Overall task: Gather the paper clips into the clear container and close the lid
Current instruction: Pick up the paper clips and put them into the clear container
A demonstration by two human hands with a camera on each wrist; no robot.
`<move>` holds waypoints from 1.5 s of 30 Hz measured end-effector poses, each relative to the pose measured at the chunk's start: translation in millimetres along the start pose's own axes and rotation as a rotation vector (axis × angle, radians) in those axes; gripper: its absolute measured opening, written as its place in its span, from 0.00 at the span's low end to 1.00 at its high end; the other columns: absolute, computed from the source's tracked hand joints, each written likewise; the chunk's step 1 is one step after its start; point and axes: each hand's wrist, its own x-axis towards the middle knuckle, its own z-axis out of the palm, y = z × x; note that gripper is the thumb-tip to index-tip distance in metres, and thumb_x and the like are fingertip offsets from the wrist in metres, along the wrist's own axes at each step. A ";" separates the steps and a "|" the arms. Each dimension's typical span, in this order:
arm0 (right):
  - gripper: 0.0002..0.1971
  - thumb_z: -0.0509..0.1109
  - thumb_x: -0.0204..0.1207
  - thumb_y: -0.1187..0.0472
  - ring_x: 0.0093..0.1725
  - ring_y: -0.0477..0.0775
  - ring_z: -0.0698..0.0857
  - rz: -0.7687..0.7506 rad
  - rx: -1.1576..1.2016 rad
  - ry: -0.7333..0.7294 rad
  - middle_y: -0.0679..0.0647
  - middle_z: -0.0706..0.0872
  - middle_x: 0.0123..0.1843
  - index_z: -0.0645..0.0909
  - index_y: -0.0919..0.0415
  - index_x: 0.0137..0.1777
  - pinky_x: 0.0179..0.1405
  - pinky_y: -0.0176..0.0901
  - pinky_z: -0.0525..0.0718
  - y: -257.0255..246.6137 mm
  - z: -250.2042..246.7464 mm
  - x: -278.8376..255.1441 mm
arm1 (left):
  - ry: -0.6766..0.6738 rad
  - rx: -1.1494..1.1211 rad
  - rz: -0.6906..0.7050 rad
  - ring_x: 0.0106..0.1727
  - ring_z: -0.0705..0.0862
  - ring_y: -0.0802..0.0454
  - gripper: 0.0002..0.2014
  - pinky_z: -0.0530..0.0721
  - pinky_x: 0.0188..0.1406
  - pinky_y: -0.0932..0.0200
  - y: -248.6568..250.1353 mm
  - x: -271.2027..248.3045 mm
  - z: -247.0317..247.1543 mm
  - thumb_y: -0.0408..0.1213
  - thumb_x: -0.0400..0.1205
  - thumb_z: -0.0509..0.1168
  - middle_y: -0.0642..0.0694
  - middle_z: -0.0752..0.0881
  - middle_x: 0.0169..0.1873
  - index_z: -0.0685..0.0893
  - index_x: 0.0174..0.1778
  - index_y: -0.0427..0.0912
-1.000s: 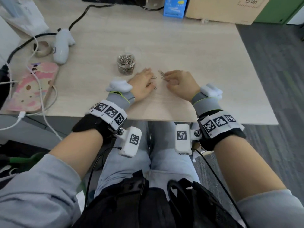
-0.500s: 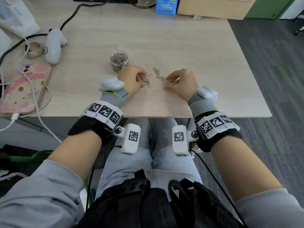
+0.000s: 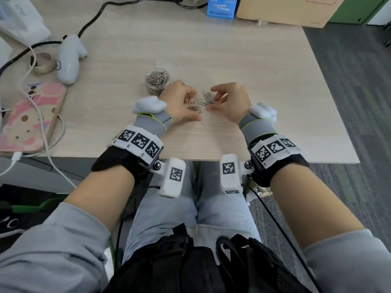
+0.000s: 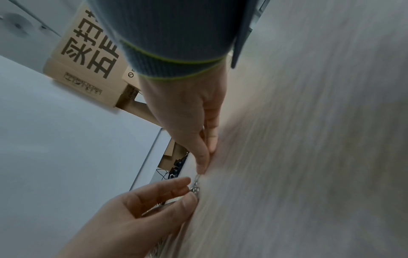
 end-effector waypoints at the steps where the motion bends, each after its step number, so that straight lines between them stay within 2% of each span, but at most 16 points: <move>1: 0.26 0.81 0.63 0.61 0.42 0.49 0.79 -0.010 -0.023 -0.026 0.50 0.81 0.43 0.83 0.59 0.63 0.48 0.39 0.78 -1.6 -0.2 2.8 | 0.017 0.000 0.000 0.44 0.78 0.52 0.29 0.75 0.51 0.60 -0.4 2.8 0.0 0.45 0.59 0.81 0.42 0.81 0.46 0.85 0.55 0.39; 3: 0.23 0.80 0.63 0.60 0.41 0.50 0.78 -0.023 -0.078 -0.060 0.49 0.80 0.42 0.85 0.57 0.60 0.46 0.40 0.78 -4.3 -2.0 7.8 | 0.026 -0.024 -0.005 0.40 0.79 0.52 0.21 0.77 0.49 0.60 -0.9 6.5 -0.6 0.42 0.63 0.79 0.44 0.83 0.44 0.87 0.49 0.39; 7: 0.13 0.78 0.63 0.63 0.30 0.47 0.79 -0.020 -0.082 -0.079 0.50 0.81 0.35 0.88 0.59 0.49 0.49 0.48 0.85 -8.6 -3.2 13.7 | 0.019 -0.035 -0.003 0.37 0.79 0.52 0.12 0.77 0.44 0.61 0.1 11.7 -2.1 0.38 0.67 0.77 0.40 0.88 0.43 0.88 0.43 0.39; 9: 0.10 0.78 0.64 0.63 0.32 0.51 0.80 -0.023 -0.096 -0.071 0.51 0.82 0.34 0.87 0.61 0.46 0.49 0.49 0.85 -10.2 -1.3 15.0 | 0.009 0.004 -0.001 0.38 0.79 0.53 0.10 0.75 0.42 0.63 0.4 15.1 -2.3 0.39 0.68 0.76 0.41 0.89 0.43 0.88 0.43 0.40; 12: 0.08 0.76 0.66 0.62 0.38 0.53 0.79 -0.013 -0.123 -0.073 0.49 0.80 0.32 0.87 0.62 0.45 0.46 0.45 0.82 -10.7 0.0 17.3 | -0.030 0.056 -0.018 0.41 0.80 0.50 0.11 0.77 0.47 0.60 0.9 18.8 -2.7 0.40 0.70 0.74 0.41 0.89 0.45 0.86 0.45 0.40; 15: 0.08 0.75 0.69 0.61 0.43 0.52 0.78 -0.020 -0.185 -0.083 0.53 0.82 0.41 0.87 0.62 0.47 0.42 0.39 0.75 -10.3 0.7 20.2 | -0.078 0.109 -0.026 0.50 0.84 0.44 0.11 0.79 0.54 0.55 2.5 21.1 -4.3 0.40 0.73 0.72 0.40 0.88 0.48 0.85 0.48 0.39; 20: 0.10 0.71 0.73 0.61 0.59 0.61 0.81 -0.021 -0.316 -0.102 0.62 0.82 0.60 0.85 0.64 0.53 0.54 0.45 0.77 -15.2 4.5 23.8 | -0.090 0.211 0.011 0.60 0.80 0.38 0.12 0.75 0.58 0.49 5.4 22.6 -2.4 0.38 0.77 0.68 0.35 0.82 0.58 0.82 0.52 0.35; 25: 0.11 0.69 0.76 0.60 0.62 0.61 0.80 0.018 -0.375 -0.147 0.61 0.81 0.63 0.84 0.64 0.55 0.57 0.46 0.77 -18.7 3.1 26.2 | -0.090 0.215 0.022 0.61 0.78 0.37 0.12 0.73 0.59 0.49 2.9 22.7 -3.3 0.37 0.78 0.66 0.35 0.80 0.59 0.80 0.53 0.35; 31: 0.10 0.71 0.73 0.60 0.58 0.60 0.82 0.028 -0.288 -0.134 0.61 0.86 0.56 0.85 0.63 0.51 0.48 0.41 0.74 -13.1 3.0 25.2 | -0.115 0.189 0.061 0.59 0.79 0.37 0.11 0.74 0.57 0.49 -1.8 24.1 -9.7 0.35 0.78 0.66 0.35 0.81 0.57 0.80 0.52 0.34; 35: 0.08 0.72 0.73 0.60 0.47 0.56 0.81 0.029 -0.224 -0.106 0.60 0.87 0.53 0.85 0.63 0.49 0.44 0.39 0.74 -9.1 3.3 27.5 | -0.094 0.121 0.066 0.54 0.81 0.38 0.10 0.75 0.53 0.52 -3.8 24.0 -12.8 0.34 0.77 0.67 0.35 0.83 0.54 0.81 0.50 0.33; 37: 0.06 0.73 0.72 0.60 0.39 0.48 0.81 0.041 -0.145 -0.105 0.60 0.87 0.48 0.85 0.62 0.46 0.41 0.39 0.76 -9.7 1.1 30.1 | -0.058 0.050 0.058 0.49 0.84 0.40 0.09 0.76 0.49 0.56 -4.8 25.9 -17.7 0.34 0.76 0.68 0.36 0.86 0.51 0.82 0.49 0.33; 39: 0.04 0.74 0.71 0.60 0.27 0.36 0.81 0.047 -0.057 -0.104 0.57 0.85 0.39 0.82 0.57 0.37 0.33 0.36 0.77 -13.6 0.2 35.1 | -0.011 -0.049 0.045 0.37 0.85 0.52 0.08 0.76 0.40 0.63 -6.6 28.7 -26.7 0.34 0.76 0.69 0.40 0.87 0.46 0.83 0.47 0.34; 40: 0.08 0.74 0.71 0.61 0.22 0.32 0.80 0.046 -0.023 -0.099 0.55 0.84 0.34 0.79 0.55 0.33 0.30 0.33 0.76 -15.3 -0.1 36.9 | 0.020 -0.124 0.041 0.30 0.82 0.63 0.08 0.75 0.34 0.70 -7.1 30.0 -31.6 0.34 0.75 0.69 0.43 0.86 0.42 0.83 0.46 0.35; 41: 0.11 0.73 0.71 0.61 0.19 0.30 0.79 0.046 0.013 -0.097 0.53 0.82 0.30 0.76 0.52 0.30 0.28 0.32 0.75 -17.8 0.1 38.9 | 0.056 -0.207 0.033 0.24 0.80 0.67 0.07 0.73 0.28 0.77 -7.7 31.6 -37.9 0.34 0.75 0.70 0.47 0.85 0.37 0.84 0.46 0.35; 42: 0.13 0.73 0.71 0.62 0.17 0.32 0.78 0.048 0.058 -0.102 0.51 0.81 0.28 0.75 0.51 0.28 0.27 0.32 0.75 -21.2 0.3 40.6 | 0.098 -0.272 0.022 0.21 0.78 0.70 0.07 0.71 0.24 0.80 -9.1 33.1 -44.9 0.34 0.74 0.70 0.50 0.84 0.34 0.84 0.45 0.35; 45: 0.12 0.73 0.72 0.64 0.15 0.37 0.77 0.058 0.219 -0.156 0.51 0.80 0.24 0.76 0.55 0.29 0.27 0.36 0.78 -36.0 3.4 46.5 | 0.223 -0.277 -0.013 0.21 0.77 0.73 0.07 0.72 0.27 0.79 -23.3 37.0 -66.9 0.36 0.72 0.72 0.49 0.83 0.35 0.86 0.44 0.39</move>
